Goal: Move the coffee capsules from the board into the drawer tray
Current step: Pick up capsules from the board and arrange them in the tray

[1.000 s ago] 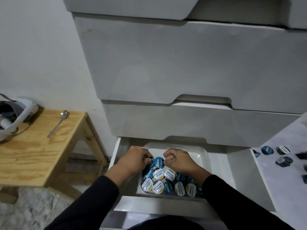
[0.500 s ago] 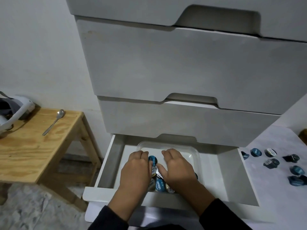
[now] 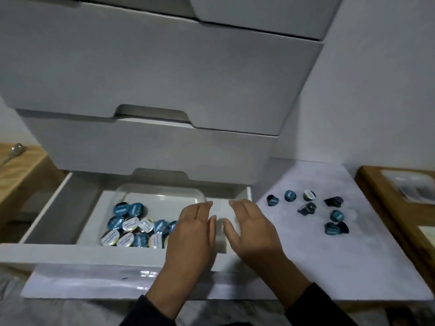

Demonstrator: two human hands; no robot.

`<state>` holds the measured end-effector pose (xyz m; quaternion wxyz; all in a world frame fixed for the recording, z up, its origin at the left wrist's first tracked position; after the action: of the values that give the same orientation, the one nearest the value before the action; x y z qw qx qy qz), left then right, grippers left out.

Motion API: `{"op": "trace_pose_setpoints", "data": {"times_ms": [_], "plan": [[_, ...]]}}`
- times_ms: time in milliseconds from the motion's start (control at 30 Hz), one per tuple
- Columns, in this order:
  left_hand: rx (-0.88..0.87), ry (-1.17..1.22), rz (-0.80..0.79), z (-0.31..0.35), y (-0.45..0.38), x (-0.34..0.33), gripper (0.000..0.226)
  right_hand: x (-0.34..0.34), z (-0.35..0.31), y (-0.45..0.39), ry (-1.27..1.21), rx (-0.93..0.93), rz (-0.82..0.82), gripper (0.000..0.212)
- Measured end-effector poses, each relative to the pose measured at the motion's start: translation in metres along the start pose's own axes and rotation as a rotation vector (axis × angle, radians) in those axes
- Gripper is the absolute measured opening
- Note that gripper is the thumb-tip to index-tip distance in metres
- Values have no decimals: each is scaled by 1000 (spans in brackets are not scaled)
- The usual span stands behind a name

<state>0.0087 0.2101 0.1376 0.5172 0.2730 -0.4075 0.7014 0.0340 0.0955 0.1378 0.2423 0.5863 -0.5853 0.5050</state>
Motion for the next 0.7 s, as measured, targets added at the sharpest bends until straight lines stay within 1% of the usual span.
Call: {"op": "trace_pose_setpoints", "data": {"times_ms": [33, 100, 167, 233, 300, 367, 467, 533, 700], "plan": [[-27, 22, -13, 21, 3, -12, 43, 11, 22, 5, 11, -10, 39, 62], [-79, 70, -37, 59, 11, -38, 40, 29, 63, 16, 61, -18, 106, 48], [-112, 97, -50, 92, 17, -61, 38, 43, 101, 25, 84, -16, 140, 42], [-114, 126, -67, 119, 23, -83, 38, 49, 138, 38, 115, -8, 151, 39], [-91, 162, -117, 139, 29, -109, 39, 47, 171, 53, 219, 59, 152, 29], [-86, 172, -169, 155, 32, -134, 39, 46, 200, 66, 336, 101, 114, 24], [-101, 156, -250, 171, 31, -170, 38, 53, 242, 75, 291, -53, 44, 28], [-107, 148, -301, 178, 28, -191, 37, 56, 270, 77, 217, -190, 43, 33], [-67, 189, -414, 192, 13, -240, 33, 56, 330, 76, 132, -427, 2, 40]]}}
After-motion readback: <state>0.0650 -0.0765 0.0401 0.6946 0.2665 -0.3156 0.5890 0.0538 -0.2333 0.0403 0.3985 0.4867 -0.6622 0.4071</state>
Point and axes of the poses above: each hand's wrist, its own y-axis away from the middle knuckle, its own x-axis out of the back of the hand, z = x × y, the point moved 7 cm from there along -y, towards the middle knuckle, and after that the axes turned 8 degrees about z, right-handed, at the moved point
